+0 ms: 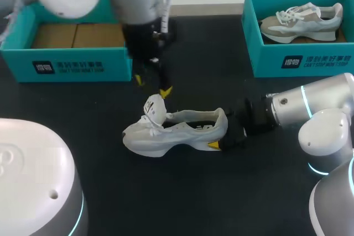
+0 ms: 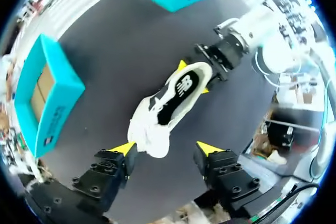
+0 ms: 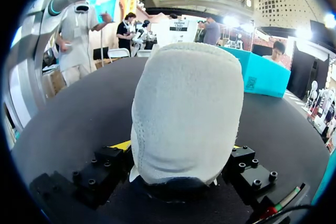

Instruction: Take the shoe out of the shoebox, open the shoe tongue, remove and reinsert the insole, then place the shoe into the shoebox

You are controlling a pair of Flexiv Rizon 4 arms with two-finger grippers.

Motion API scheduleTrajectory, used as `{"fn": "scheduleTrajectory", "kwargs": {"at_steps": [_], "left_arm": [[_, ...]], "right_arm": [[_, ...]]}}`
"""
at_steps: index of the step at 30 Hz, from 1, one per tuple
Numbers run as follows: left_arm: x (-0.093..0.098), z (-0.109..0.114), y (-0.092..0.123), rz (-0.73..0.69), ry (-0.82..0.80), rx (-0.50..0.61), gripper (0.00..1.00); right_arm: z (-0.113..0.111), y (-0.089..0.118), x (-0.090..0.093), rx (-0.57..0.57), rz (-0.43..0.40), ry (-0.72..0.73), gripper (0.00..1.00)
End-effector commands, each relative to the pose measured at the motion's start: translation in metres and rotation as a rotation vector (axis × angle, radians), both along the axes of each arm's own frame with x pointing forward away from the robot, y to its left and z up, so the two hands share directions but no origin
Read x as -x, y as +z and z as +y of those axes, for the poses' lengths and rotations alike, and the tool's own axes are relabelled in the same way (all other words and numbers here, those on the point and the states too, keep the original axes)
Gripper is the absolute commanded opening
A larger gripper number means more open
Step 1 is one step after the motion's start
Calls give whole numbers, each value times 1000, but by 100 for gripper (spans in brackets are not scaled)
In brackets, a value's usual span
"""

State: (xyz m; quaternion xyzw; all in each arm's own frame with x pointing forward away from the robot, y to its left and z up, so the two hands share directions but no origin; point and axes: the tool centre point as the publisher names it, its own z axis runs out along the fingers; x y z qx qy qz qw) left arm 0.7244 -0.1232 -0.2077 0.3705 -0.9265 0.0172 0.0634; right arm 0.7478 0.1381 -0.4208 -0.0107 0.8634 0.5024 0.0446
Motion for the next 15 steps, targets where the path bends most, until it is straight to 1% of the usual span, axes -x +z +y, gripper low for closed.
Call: {"fn": "scheduleTrajectory", "kwargs": {"at_steps": [1, 15], "left_arm": [[-6, -33, -1, -53, -1141, 11, 0], [-6, -33, -1, -53, -1141, 11, 0]], "right_arm": [[2, -5, -2, 5, -1, -4, 0], [2, -5, -2, 5, -1, -4, 0]]}}
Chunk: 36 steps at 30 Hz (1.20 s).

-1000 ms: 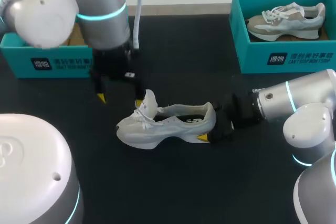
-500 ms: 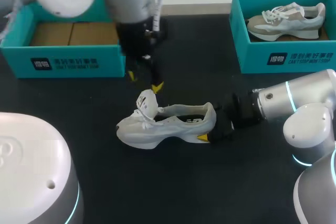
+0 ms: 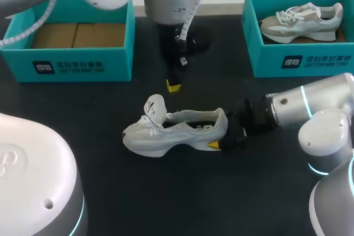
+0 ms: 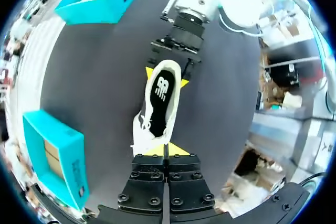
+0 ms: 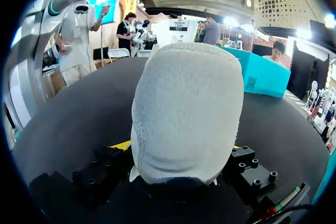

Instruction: Take the shoe out of the shoebox, open the shoe tongue, remove and reinsert the insole, then place the shoe into the shoebox

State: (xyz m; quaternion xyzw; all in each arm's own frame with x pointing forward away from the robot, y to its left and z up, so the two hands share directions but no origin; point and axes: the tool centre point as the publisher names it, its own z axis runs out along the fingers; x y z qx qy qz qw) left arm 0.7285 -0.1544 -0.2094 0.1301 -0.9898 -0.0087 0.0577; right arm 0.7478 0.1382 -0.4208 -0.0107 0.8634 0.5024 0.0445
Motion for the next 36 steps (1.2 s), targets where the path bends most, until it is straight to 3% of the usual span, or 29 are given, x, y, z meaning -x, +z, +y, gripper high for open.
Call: {"fn": "scheduleTrajectory", "kwargs": {"at_steps": [1, 13, 18, 27, 36], "left_arm": [[-2, -1, 1, -27, -641, 39, 0], [-2, -1, 1, -27, -641, 39, 0], [9, -17, -24, -27, -715, 53, 0], [10, -30, -56, -53, -746, 51, 0], [5, -31, -87, -82, -615, 73, 0]], "right_arm": [[2, -5, -2, 5, -1, -4, 0], [2, -5, -2, 5, -1, -4, 0], [2, -5, -2, 5, -1, -4, 0], [2, -5, -2, 5, -1, -4, 0], [2, -5, -2, 5, -1, -4, 0]]}}
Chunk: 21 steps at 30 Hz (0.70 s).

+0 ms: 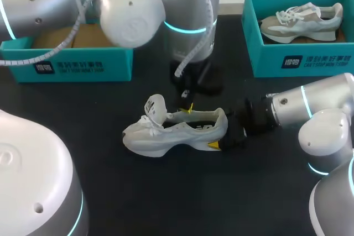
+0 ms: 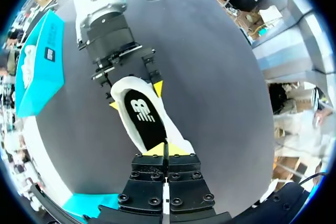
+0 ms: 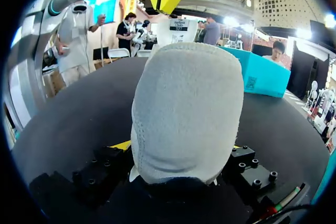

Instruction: Take the shoe out of the shoebox, open the shoe tongue, remove and reinsert the insole, then place the shoe into the shoebox

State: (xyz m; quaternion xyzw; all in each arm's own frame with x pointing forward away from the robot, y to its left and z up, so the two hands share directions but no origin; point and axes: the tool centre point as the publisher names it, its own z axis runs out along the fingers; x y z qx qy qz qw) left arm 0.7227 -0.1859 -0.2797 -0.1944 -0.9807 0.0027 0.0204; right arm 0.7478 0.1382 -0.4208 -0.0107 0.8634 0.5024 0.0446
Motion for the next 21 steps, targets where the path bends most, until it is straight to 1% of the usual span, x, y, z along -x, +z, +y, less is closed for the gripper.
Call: {"fn": "scheduleTrajectory", "kwargs": {"at_steps": [1, 4, 7, 21], "left_arm": [[-2, 1, -21, -5, 60, 29, 0], [-2, -1, -36, 17, 74, 42, 0], [-2, -4, -44, 31, 80, 35, 0], [-2, -4, -44, 31, 80, 35, 0]], "right_arm": [[2, -5, -2, 5, -1, -4, 0], [2, -5, -2, 5, -1, -4, 0], [2, -5, -2, 5, -1, -4, 0], [2, -5, -2, 5, -1, -4, 0]]}}
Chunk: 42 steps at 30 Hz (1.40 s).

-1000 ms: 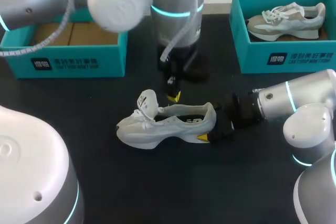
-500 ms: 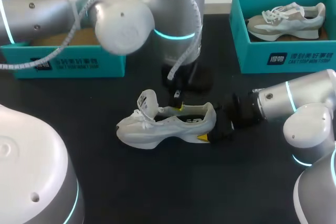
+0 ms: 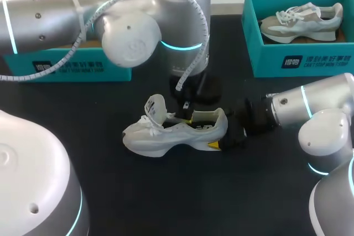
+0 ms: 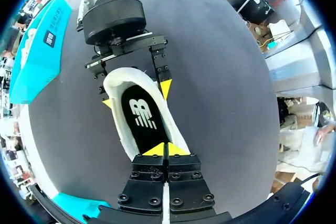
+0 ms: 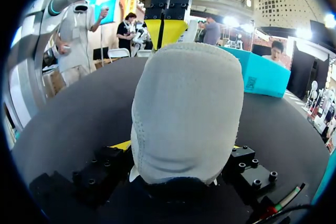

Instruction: Take the shoe out of the shoebox, open the shoe tongue, remove and reinsert the insole, then place the shoe into the shoebox

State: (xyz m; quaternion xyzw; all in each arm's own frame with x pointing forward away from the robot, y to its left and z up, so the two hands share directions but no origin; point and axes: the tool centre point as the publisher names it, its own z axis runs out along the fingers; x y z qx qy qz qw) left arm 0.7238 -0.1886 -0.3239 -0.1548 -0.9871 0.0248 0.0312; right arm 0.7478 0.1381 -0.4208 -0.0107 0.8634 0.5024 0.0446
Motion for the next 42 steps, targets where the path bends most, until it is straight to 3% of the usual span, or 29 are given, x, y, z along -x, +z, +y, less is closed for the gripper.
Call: {"fn": "scheduleTrajectory", "kwargs": {"at_steps": [1, 16, 25, 35, 42], "left_arm": [[-1, -1, 0, 1, -1, -3, 0], [-6, -23, -26, 64, -7, 15, 0], [1, -11, -53, 107, 17, -26, 0], [7, -6, -59, 109, 12, -22, 0], [-2, -11, -64, 94, 0, -8, 0]], "right_arm": [[2, -5, -2, 5, -1, -4, 0], [2, -5, -2, 5, -1, -4, 0], [2, -5, -2, 5, -1, -4, 0], [2, -5, -2, 5, -1, -4, 0], [2, -5, -2, 5, -1, -4, 0]]}}
